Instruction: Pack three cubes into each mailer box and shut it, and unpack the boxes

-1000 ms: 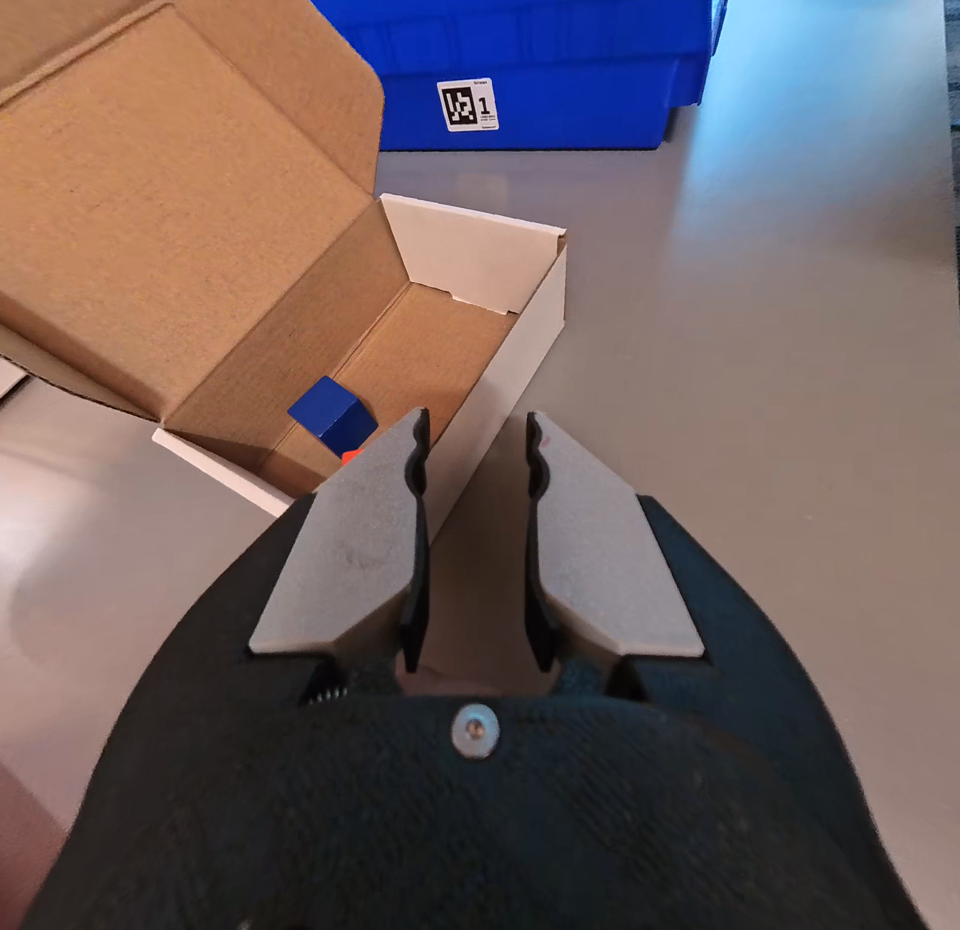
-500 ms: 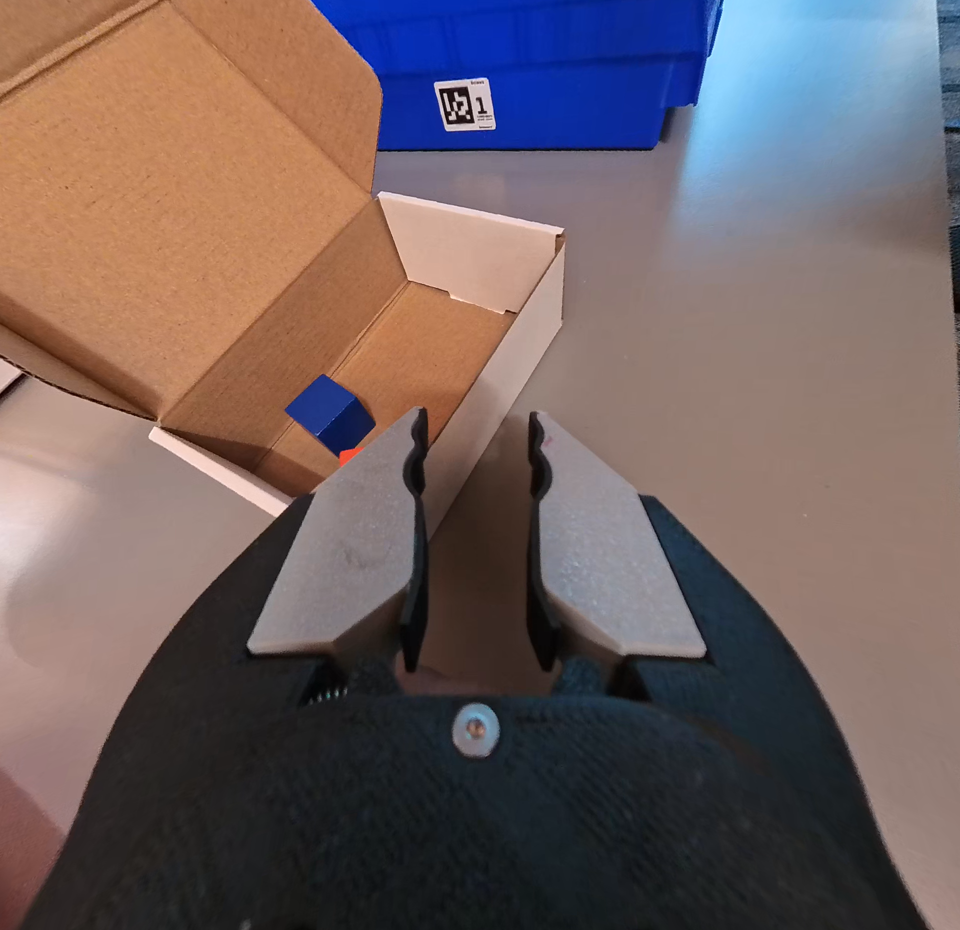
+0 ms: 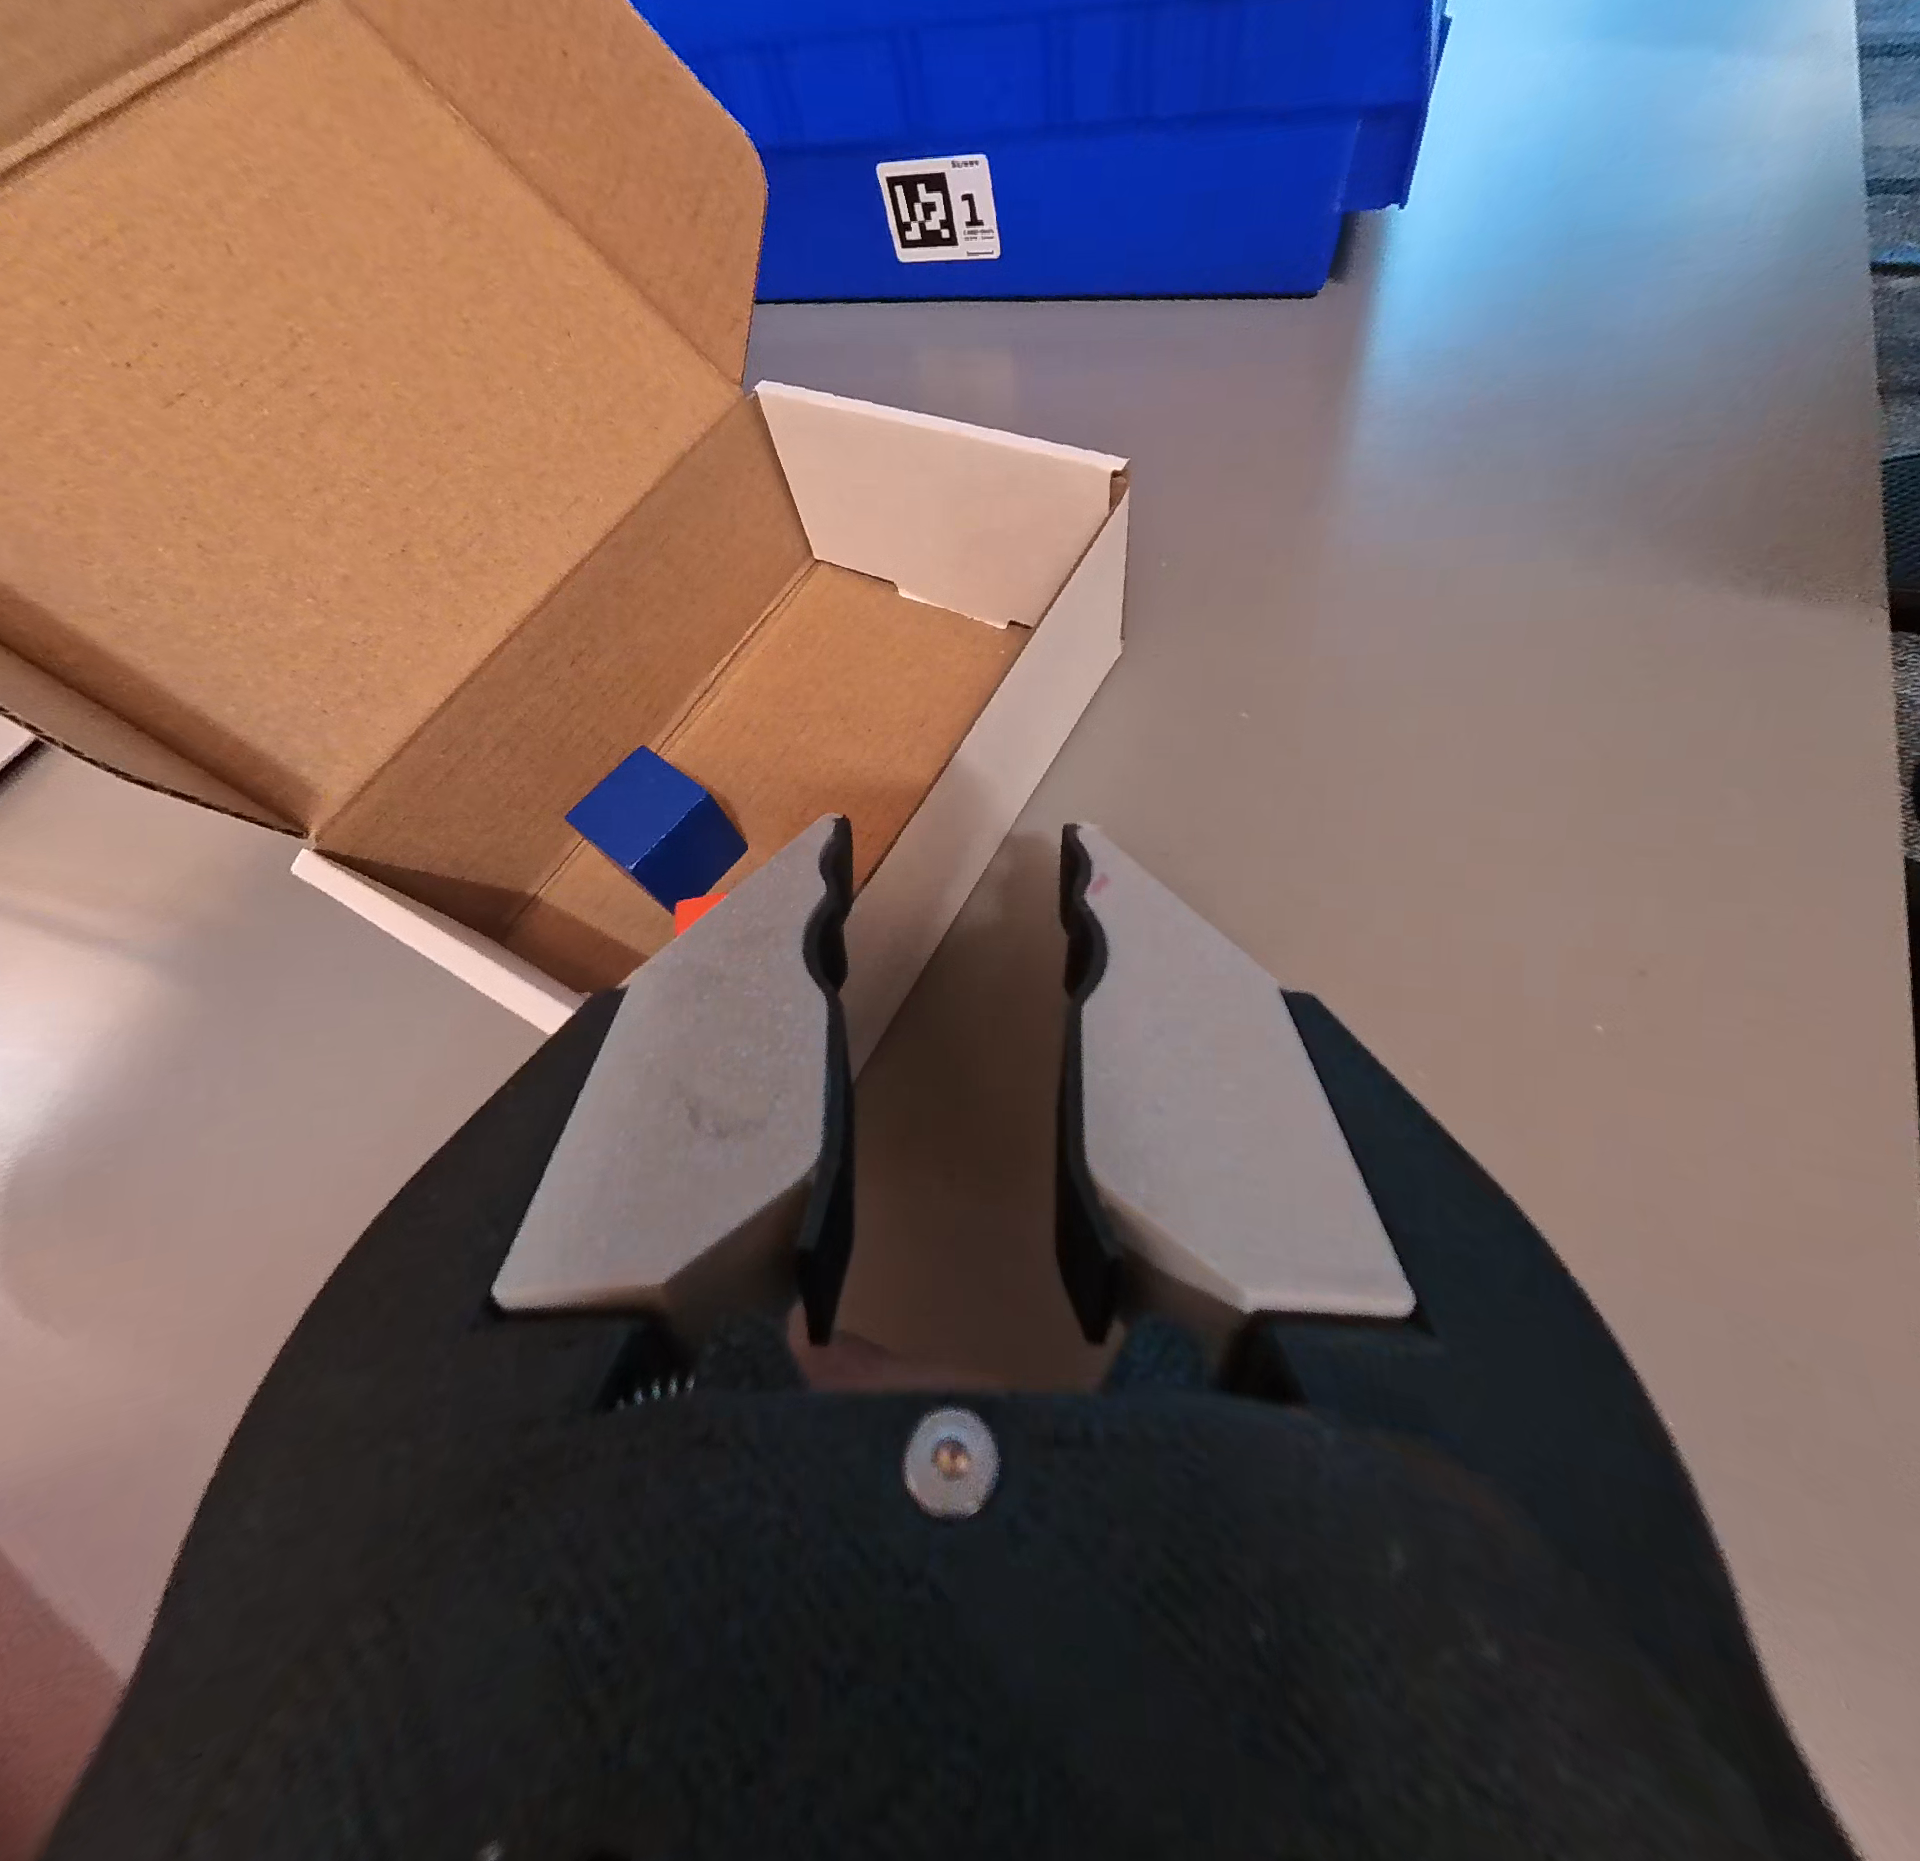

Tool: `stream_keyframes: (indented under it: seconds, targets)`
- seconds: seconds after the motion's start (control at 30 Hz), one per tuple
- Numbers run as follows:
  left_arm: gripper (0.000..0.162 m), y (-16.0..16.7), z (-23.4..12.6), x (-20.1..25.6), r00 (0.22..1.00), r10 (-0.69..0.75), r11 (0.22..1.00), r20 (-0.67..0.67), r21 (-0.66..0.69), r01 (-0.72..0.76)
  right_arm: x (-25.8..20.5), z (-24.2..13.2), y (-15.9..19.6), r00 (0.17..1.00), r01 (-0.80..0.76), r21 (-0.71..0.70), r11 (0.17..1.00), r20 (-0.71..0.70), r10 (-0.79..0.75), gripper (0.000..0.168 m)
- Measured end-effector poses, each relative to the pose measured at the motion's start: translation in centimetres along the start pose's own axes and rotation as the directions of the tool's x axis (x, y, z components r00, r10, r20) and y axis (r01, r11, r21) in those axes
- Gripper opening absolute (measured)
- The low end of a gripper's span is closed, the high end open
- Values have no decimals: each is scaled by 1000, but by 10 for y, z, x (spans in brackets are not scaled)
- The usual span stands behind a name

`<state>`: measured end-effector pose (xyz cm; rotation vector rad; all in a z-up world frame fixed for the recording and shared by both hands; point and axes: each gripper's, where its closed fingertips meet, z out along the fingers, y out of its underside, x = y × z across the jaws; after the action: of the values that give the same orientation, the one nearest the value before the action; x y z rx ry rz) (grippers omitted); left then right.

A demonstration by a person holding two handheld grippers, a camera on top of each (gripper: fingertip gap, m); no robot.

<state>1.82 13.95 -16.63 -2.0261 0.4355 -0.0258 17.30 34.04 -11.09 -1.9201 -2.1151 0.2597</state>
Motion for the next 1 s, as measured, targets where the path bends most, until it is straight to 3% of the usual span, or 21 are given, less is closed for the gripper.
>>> stream_keyframes:
  seconds: [0.03,0.07,0.1,0.2,0.3,0.4,0.6,0.73,0.87,1.0]
  targets:
    - [38,0,0,0,1000,1,1000,1,0,-1,-16,-8,-25,999,35,105,994,15,-37,33]
    - [38,0,0,0,1000,2,1000,0,-1,-2,-38,-14,-52,996,63,213,975,50,-75,41]
    - [38,0,0,0,1000,3,1000,0,-1,-3,-62,-18,-75,990,73,291,954,97,-105,38]
    - [38,0,0,0,1000,5,1000,-2,0,-5,-85,-16,-114,992,121,317,941,-1,-127,53]
    - [38,0,-1,1,1000,-3,1000,-9,2,3,-122,-14,-155,981,156,432,888,35,-189,38]
    - [38,0,-1,2,1000,4,1000,-9,2,-4,-154,18,-183,970,151,420,895,111,-216,40]
    - [40,0,-1,3,1000,12,1000,-11,0,-12,-148,118,-203,957,287,195,938,-8,-291,53]
    - [39,1,-2,3,1000,7,1000,-18,3,-6,-146,146,-207,926,378,132,916,-37,-376,31]
    - [38,1,-2,3,1000,8,1000,-17,2,-8,-151,141,-208,919,393,161,905,-26,-394,26]
    - [38,1,-2,3,1000,8,1000,-16,3,-8,-148,94,-194,926,372,257,892,-43,-374,26]
